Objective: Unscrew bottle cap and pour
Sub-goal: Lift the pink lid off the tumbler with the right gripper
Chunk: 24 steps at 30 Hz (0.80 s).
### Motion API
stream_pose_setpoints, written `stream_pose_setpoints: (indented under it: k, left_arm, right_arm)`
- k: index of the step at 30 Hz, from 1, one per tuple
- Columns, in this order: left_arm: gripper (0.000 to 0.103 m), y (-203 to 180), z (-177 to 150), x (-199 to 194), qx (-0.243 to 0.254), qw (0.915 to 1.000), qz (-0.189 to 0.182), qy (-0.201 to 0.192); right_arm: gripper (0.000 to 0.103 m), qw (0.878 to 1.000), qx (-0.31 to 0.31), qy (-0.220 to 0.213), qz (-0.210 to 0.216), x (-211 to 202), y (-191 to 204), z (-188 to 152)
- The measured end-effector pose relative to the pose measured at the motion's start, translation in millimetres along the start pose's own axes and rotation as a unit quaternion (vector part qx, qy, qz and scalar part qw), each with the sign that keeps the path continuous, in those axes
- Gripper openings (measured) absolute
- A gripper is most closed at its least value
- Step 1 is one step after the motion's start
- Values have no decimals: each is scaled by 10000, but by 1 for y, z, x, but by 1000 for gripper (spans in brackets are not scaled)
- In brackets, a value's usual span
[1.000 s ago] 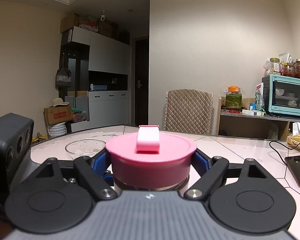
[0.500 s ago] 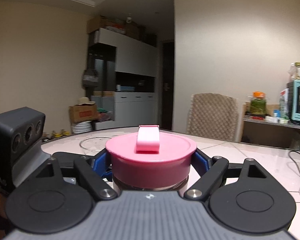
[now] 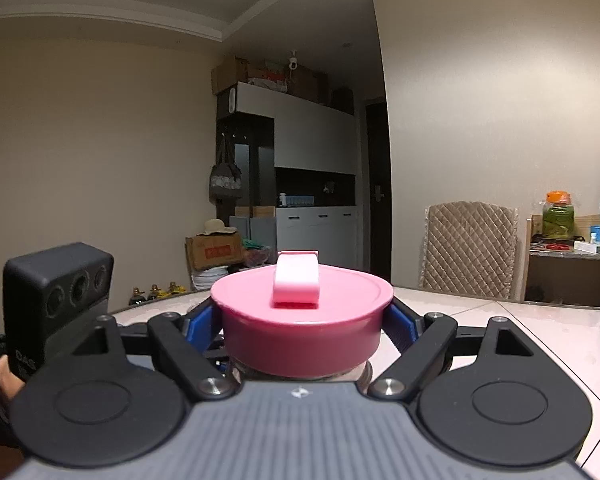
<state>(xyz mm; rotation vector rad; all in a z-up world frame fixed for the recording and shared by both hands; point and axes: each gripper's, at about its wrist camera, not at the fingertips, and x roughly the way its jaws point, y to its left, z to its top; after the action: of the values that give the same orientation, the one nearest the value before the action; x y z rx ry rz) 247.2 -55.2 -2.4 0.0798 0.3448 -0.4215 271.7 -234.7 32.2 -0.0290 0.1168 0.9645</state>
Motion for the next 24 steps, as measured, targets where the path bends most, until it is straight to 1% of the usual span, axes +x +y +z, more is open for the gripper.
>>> stream_pose_setpoints:
  k: [12, 20, 24]
  left_arm:
    - [90, -1, 2, 1, -85, 9999, 56, 6]
    - [90, 0, 3, 3, -101, 9996, 271, 11]
    - [90, 3, 5, 7, -123, 9990, 425, 19]
  right_arm:
    - [85, 9999, -10, -94, -69, 1, 6, 9]
    - [85, 9997, -18, -152, -196, 3, 5, 15]
    - [85, 9992, -4, -194, -345, 3, 4, 17]
